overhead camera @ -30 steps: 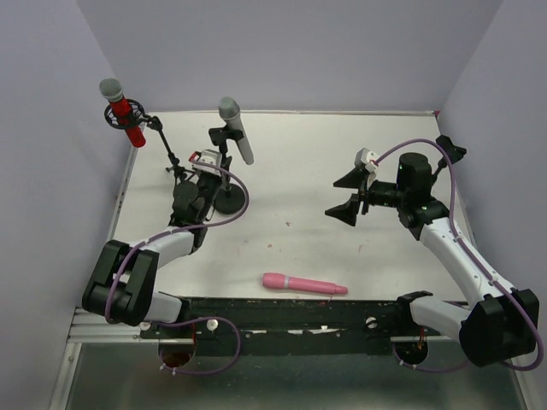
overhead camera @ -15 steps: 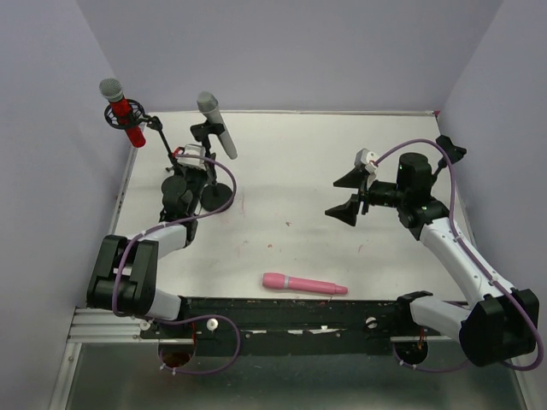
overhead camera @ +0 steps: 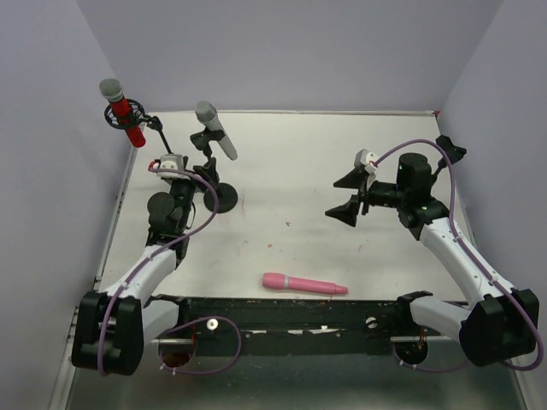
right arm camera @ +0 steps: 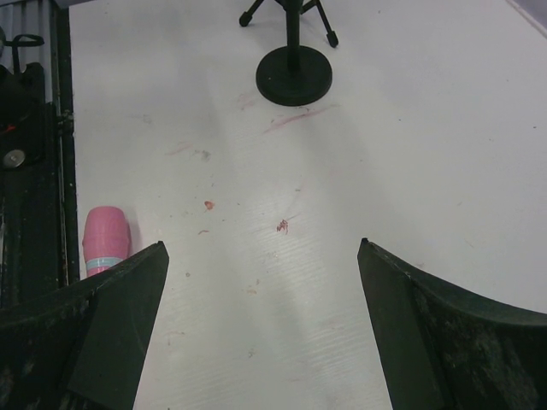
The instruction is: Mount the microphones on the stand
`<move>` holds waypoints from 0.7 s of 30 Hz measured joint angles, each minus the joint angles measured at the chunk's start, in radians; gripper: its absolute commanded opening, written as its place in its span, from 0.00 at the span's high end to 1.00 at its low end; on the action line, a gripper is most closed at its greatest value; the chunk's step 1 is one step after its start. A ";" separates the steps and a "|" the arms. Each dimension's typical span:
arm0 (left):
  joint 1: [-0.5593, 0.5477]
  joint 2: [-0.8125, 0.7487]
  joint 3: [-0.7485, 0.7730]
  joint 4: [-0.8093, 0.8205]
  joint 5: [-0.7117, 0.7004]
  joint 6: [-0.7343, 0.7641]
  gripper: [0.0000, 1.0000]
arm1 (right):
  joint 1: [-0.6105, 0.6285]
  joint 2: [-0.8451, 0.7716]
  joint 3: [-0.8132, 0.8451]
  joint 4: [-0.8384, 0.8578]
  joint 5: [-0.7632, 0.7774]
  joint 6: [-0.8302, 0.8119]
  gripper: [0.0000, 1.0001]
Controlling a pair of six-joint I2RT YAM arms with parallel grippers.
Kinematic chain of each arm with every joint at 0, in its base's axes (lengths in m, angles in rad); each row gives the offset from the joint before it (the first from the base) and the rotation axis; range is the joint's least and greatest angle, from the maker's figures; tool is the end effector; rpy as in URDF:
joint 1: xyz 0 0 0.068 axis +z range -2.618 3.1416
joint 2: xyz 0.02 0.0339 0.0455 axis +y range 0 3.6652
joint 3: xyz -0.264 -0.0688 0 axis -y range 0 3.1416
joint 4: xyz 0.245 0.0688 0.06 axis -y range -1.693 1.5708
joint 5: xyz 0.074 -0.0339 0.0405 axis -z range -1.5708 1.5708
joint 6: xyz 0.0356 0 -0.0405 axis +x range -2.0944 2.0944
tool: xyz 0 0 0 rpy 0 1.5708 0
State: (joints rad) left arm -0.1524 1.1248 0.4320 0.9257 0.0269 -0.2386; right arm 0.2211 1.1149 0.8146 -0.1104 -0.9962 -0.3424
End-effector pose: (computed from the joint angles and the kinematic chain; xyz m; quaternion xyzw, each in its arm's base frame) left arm 0.2367 -0.0373 0.2667 -0.0162 0.6200 -0.1606 0.7678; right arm 0.2287 0.0820 0.2981 -0.4558 0.6330 0.3697 0.5048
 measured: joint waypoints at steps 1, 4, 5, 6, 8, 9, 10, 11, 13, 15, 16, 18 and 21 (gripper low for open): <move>-0.002 -0.040 -0.013 -0.040 -0.015 -0.018 0.09 | 0.000 0.000 0.000 -0.001 0.000 -0.001 0.00; -0.006 -0.155 -0.043 -0.173 -0.040 -0.052 0.01 | -0.002 0.000 0.000 -0.009 0.001 -0.011 0.00; -0.007 -0.202 -0.049 -0.232 -0.043 -0.065 0.01 | -0.005 0.000 0.000 -0.012 0.001 -0.016 0.00; -0.007 -0.241 -0.050 -0.288 -0.043 -0.074 0.01 | -0.008 0.000 0.000 -0.018 0.001 -0.021 0.00; -0.007 -0.355 -0.042 -0.424 -0.042 -0.098 0.01 | -0.020 0.000 0.001 -0.034 0.001 -0.036 0.00; -0.007 -0.408 -0.031 -0.490 -0.042 -0.107 0.01 | -0.027 0.000 0.002 -0.050 0.005 -0.045 0.00; -0.007 -0.450 -0.013 -0.549 -0.037 -0.119 0.01 | -0.034 0.000 0.006 -0.069 0.009 -0.056 0.00; -0.007 -0.486 0.010 -0.607 -0.029 -0.127 0.01 | -0.040 0.000 0.011 -0.093 0.016 -0.065 0.00; -0.007 -0.532 0.058 -0.699 0.001 -0.134 0.01 | -0.047 0.000 0.041 -0.164 0.035 -0.080 0.00; -0.007 -0.556 0.113 -0.790 0.059 -0.130 0.01 | -0.050 0.000 0.085 -0.237 0.058 -0.089 0.00; -0.007 -0.561 0.152 -0.843 0.104 -0.122 0.01 | -0.051 -0.001 0.114 -0.278 0.074 -0.094 0.00; -0.007 -0.558 0.200 -0.920 0.165 -0.107 0.01 | -0.051 -0.006 0.187 -0.371 0.123 -0.097 0.00; -0.009 -0.552 0.227 -1.020 0.218 -0.080 0.01 | -0.051 -0.040 0.254 -0.451 0.214 -0.075 0.00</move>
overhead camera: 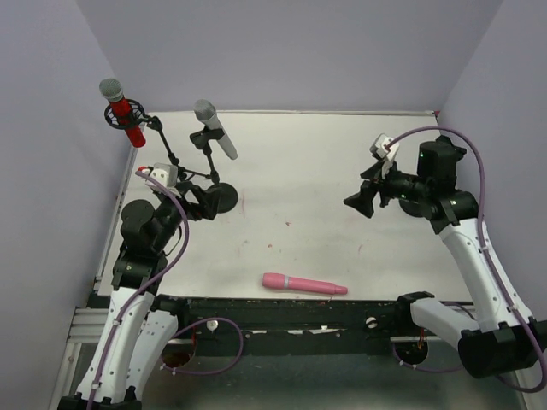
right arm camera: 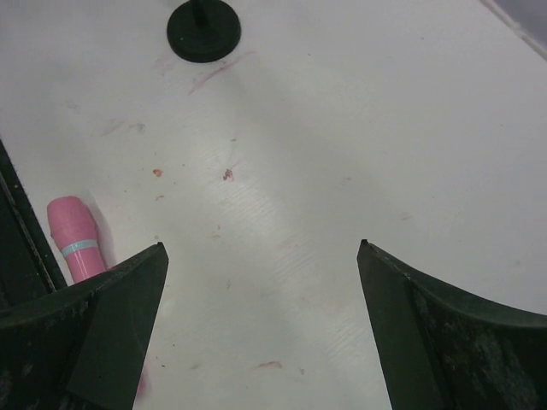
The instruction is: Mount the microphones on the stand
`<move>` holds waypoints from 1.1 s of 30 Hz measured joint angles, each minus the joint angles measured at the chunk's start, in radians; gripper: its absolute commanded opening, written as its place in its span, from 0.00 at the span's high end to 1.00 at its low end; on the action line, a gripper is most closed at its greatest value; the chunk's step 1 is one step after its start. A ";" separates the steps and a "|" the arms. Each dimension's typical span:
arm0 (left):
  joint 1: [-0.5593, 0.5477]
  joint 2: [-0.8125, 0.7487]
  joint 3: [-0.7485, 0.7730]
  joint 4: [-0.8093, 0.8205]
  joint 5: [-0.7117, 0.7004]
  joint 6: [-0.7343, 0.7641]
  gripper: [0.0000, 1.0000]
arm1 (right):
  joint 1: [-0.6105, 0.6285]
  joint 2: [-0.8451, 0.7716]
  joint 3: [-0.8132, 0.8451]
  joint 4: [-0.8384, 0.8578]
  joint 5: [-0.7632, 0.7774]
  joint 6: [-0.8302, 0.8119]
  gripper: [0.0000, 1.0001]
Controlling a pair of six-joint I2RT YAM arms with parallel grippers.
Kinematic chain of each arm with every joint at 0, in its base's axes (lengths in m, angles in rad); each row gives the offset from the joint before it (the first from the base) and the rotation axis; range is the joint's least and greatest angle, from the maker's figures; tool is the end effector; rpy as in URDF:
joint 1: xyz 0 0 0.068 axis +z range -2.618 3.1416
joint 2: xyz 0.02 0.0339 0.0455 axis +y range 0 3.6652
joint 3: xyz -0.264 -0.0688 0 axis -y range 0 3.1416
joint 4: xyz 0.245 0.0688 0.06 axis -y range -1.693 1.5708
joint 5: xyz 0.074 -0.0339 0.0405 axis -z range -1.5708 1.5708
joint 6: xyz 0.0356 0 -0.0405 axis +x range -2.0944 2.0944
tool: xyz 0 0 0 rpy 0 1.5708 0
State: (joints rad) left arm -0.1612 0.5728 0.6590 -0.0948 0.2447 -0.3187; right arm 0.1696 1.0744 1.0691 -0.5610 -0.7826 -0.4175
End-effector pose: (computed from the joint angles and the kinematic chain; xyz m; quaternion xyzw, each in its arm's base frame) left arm 0.1423 -0.0319 0.3365 0.0302 0.7094 -0.2503 0.6582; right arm 0.2159 0.0624 0.3511 -0.4102 0.7225 0.2767 0.4829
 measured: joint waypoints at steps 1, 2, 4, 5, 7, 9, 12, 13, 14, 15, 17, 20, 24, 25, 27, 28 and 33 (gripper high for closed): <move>0.000 0.000 -0.001 -0.023 0.007 0.005 0.01 | -0.006 -0.027 0.011 -0.020 0.040 0.021 0.00; 0.000 -0.002 -0.006 -0.044 0.017 0.013 0.01 | -0.017 -0.048 0.013 -0.031 0.065 0.034 0.00; 0.000 -0.014 -0.022 -0.077 0.032 0.022 0.01 | -0.079 -0.099 0.014 -0.053 0.126 0.082 0.00; 0.000 -0.021 -0.032 -0.097 0.042 0.026 0.01 | -0.117 -0.116 0.013 -0.058 0.156 0.105 0.00; 0.000 -0.034 -0.041 -0.120 0.060 0.030 0.01 | -0.203 -0.138 0.003 -0.058 0.198 0.154 0.01; 0.000 -0.055 -0.045 -0.130 0.078 0.030 0.01 | -0.259 -0.147 -0.018 -0.052 0.223 0.200 0.02; 0.000 -0.082 -0.046 -0.131 0.105 0.028 0.01 | -0.373 -0.144 -0.055 -0.043 0.282 0.266 0.03; 0.000 -0.093 -0.046 -0.131 0.112 0.027 0.01 | -0.396 -0.141 -0.068 -0.037 0.320 0.290 0.04; 0.000 -0.106 -0.046 -0.130 0.119 0.026 0.01 | -0.409 -0.138 -0.077 -0.028 0.352 0.307 0.05; 0.000 -0.113 -0.046 -0.129 0.126 0.026 0.01 | -0.416 -0.137 -0.090 -0.012 0.391 0.322 0.06; 0.000 -0.122 -0.046 -0.129 0.135 0.025 0.01 | -0.423 -0.135 -0.123 0.042 0.476 0.350 0.09; 0.000 -0.132 -0.049 -0.129 0.145 0.023 0.01 | -0.425 -0.121 -0.193 0.157 0.592 0.371 0.11; 0.000 -0.137 -0.054 -0.128 0.153 0.022 0.01 | -0.426 -0.059 -0.275 0.327 0.682 0.346 0.11; 0.000 -0.137 -0.055 -0.128 0.153 0.023 0.01 | -0.426 -0.039 -0.285 0.362 0.695 0.337 0.11; 0.000 -0.137 -0.055 -0.128 0.154 0.022 0.01 | -0.426 -0.004 -0.301 0.446 0.720 0.320 0.11; 0.000 -0.137 -0.055 -0.128 0.154 0.023 0.01 | -0.426 0.011 -0.310 0.497 0.735 0.311 0.12; 0.000 -0.132 -0.056 -0.128 0.154 0.023 0.01 | -0.426 0.095 -0.375 0.756 0.779 0.263 0.19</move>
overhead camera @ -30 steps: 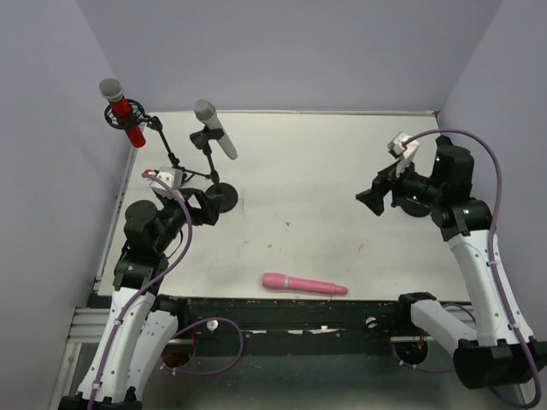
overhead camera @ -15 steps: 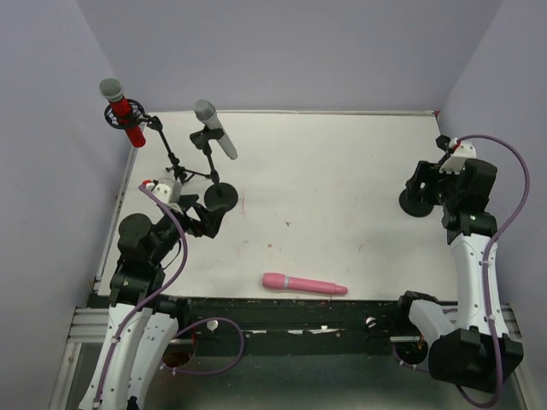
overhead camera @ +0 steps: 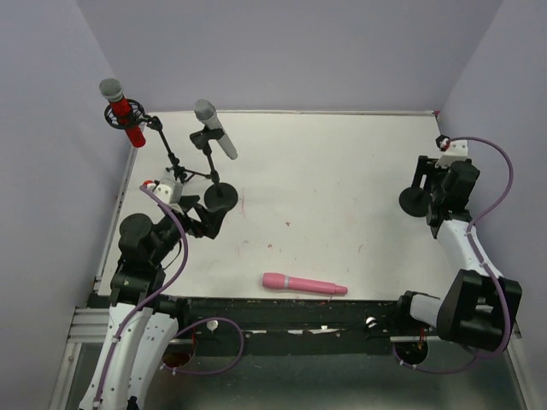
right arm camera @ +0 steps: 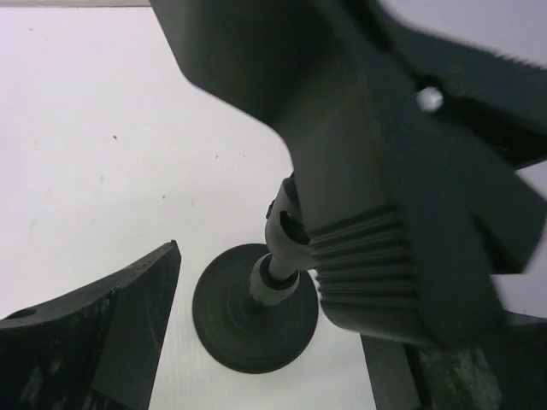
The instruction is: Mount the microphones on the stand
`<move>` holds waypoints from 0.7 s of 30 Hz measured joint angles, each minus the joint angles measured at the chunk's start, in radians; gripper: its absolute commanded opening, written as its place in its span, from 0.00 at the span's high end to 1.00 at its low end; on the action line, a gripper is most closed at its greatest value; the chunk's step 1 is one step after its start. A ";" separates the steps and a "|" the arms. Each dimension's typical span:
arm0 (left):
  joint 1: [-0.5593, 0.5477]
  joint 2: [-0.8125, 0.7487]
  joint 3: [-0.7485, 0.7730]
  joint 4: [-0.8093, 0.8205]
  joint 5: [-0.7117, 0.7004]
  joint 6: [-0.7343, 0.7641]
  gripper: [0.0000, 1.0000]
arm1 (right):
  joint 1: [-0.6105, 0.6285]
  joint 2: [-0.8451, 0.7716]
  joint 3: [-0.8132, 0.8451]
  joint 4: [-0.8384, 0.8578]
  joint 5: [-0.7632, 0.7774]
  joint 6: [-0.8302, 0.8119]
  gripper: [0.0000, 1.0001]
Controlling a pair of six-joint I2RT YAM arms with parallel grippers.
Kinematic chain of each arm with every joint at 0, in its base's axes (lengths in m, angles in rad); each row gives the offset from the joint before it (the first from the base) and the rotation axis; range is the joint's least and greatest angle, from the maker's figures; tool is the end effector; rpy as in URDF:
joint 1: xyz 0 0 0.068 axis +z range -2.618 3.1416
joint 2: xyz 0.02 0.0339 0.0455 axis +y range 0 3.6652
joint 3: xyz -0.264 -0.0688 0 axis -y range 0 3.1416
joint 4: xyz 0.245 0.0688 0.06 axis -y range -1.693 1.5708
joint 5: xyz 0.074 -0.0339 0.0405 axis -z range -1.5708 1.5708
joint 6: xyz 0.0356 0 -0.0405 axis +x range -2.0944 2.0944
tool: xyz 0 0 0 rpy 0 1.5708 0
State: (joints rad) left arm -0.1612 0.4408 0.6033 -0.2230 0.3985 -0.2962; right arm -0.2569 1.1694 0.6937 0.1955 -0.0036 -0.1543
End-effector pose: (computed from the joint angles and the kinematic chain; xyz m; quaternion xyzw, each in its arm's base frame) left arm 0.1161 -0.0329 0.3185 0.0872 0.7213 -0.2927 0.6217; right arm 0.2587 -0.0678 0.2673 0.0399 0.7979 -0.1214 0.5891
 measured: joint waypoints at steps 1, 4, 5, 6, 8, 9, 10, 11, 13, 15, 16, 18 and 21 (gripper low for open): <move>0.000 0.002 0.000 0.000 0.000 0.000 0.01 | 0.000 0.019 -0.015 0.045 0.003 -0.009 0.22; 0.000 0.008 0.000 0.000 0.000 0.000 0.01 | 0.000 0.060 -0.070 0.161 0.003 -0.038 0.33; 0.000 0.010 0.000 0.000 0.000 0.000 0.01 | 0.000 0.068 -0.089 0.198 0.002 -0.046 0.39; 0.000 0.011 -0.001 0.000 0.000 0.000 0.01 | 0.000 0.073 -0.108 0.235 -0.002 -0.053 0.41; 0.000 0.014 -0.002 0.000 0.000 0.000 0.01 | 0.000 0.081 -0.137 0.296 -0.006 -0.064 0.51; 0.000 0.016 -0.003 0.000 0.000 0.000 0.01 | 0.000 0.087 -0.143 0.324 -0.008 -0.069 0.53; 0.000 0.018 -0.004 0.000 0.000 0.000 0.01 | 0.000 0.092 -0.147 0.349 -0.010 -0.076 0.57; 0.000 0.019 -0.004 0.000 0.000 0.000 0.01 | 0.000 0.098 -0.150 0.381 -0.012 -0.082 0.68; 0.000 0.022 -0.005 0.000 0.000 0.000 0.01 | 0.000 0.106 -0.155 0.425 -0.015 -0.097 0.83; 0.000 0.023 -0.005 0.000 0.000 0.000 0.01 | 0.000 0.115 -0.162 0.463 -0.034 -0.092 0.90; 0.000 0.023 -0.005 0.000 0.000 0.000 0.01 | 0.000 0.116 -0.163 0.478 -0.048 -0.094 0.93; 0.000 0.023 -0.005 0.000 0.000 0.000 0.01 | 0.002 0.116 -0.163 0.487 -0.074 -0.113 0.96; 0.000 0.023 -0.005 0.000 0.000 0.000 0.01 | -0.006 0.111 -0.160 0.469 -0.151 -0.108 0.97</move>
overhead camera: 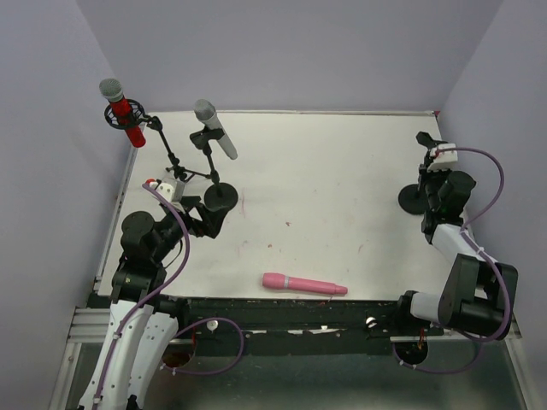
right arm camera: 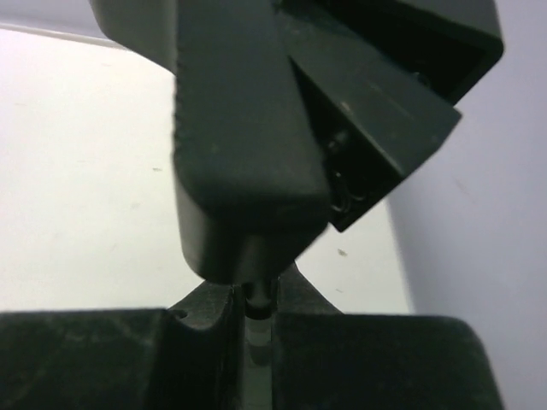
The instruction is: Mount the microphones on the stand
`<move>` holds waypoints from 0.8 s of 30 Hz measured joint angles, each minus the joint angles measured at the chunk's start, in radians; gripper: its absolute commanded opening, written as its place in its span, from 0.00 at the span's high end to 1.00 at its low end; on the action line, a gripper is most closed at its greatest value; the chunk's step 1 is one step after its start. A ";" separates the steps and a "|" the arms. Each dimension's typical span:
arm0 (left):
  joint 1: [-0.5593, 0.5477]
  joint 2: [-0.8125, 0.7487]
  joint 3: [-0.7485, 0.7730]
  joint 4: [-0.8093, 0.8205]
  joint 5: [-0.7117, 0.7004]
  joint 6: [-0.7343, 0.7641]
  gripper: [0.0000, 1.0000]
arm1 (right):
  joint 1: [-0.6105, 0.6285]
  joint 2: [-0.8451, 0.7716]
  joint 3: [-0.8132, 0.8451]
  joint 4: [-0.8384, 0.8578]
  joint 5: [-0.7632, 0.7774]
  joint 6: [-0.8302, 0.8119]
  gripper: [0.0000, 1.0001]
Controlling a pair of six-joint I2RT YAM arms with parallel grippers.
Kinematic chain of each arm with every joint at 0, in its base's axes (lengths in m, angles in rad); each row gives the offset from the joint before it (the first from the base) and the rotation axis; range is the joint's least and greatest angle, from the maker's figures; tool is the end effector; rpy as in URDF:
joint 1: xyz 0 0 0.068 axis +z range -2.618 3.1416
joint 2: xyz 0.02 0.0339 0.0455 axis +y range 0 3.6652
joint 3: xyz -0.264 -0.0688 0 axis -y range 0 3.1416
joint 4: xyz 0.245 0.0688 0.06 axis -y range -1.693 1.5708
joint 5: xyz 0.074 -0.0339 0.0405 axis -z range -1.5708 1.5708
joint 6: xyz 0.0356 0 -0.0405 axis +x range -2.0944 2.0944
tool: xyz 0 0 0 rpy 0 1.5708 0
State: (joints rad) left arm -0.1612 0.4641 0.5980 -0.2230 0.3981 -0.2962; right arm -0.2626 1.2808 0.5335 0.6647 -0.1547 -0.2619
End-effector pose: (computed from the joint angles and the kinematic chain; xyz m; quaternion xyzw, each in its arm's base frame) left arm 0.1213 -0.0337 0.3143 0.0844 0.7307 -0.2921 0.6113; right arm 0.2658 -0.0658 0.2350 -0.0521 0.7335 -0.1202 0.6669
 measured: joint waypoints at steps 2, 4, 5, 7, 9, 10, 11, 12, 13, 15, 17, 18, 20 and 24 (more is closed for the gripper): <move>0.000 0.000 0.000 0.000 0.000 0.000 0.01 | -0.002 -0.004 0.031 -0.061 -0.092 0.021 0.97; 0.000 0.001 0.000 0.000 0.000 0.000 0.01 | 0.005 -0.003 0.090 -0.155 -0.211 0.067 0.97; 0.000 0.002 0.000 0.001 0.000 0.000 0.01 | 0.016 -0.002 0.119 -0.195 -0.272 0.091 0.97; 0.000 0.006 0.000 0.002 0.000 0.000 0.01 | 0.062 -0.003 0.171 -0.250 -0.374 0.123 0.96; 0.000 0.011 0.000 0.003 0.001 0.000 0.01 | 0.129 -0.003 0.216 -0.293 -0.473 0.143 0.94; 0.000 0.014 0.000 0.004 0.001 0.000 0.01 | 0.160 -0.003 0.231 -0.308 -0.517 0.151 0.94; 0.000 0.016 0.000 0.004 0.002 0.000 0.01 | 0.192 -0.003 0.242 -0.319 -0.557 0.159 0.94; 0.000 0.018 0.000 0.005 0.005 0.000 0.01 | 0.223 -0.003 0.248 -0.333 -0.593 0.160 0.93; 0.000 0.019 -0.001 0.006 0.007 0.000 0.01 | 0.254 -0.002 0.249 -0.343 -0.623 0.158 0.92; 0.000 0.019 -0.006 0.016 0.016 0.000 0.01 | 0.306 0.003 0.249 -0.373 -0.663 0.156 0.92; 0.000 0.019 -0.012 0.027 0.035 0.000 0.01 | 0.349 0.016 0.249 -0.397 -0.681 0.148 0.91; 0.000 0.019 -0.016 0.034 0.048 0.000 0.01 | 0.370 0.023 0.249 -0.405 -0.685 0.140 0.90; 0.000 0.020 -0.025 0.057 0.082 -0.004 0.01 | 0.405 0.031 0.249 -0.424 -0.692 0.126 0.88; 0.000 0.029 -0.041 0.109 0.172 -0.015 0.01 | 0.447 0.029 0.243 -0.435 -0.707 0.104 0.84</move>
State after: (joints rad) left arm -0.1612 0.4927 0.5571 -0.1139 0.5701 -0.3115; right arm 0.1844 1.3098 0.7769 0.2302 -0.8619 -0.1577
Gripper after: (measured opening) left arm 0.987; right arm 0.149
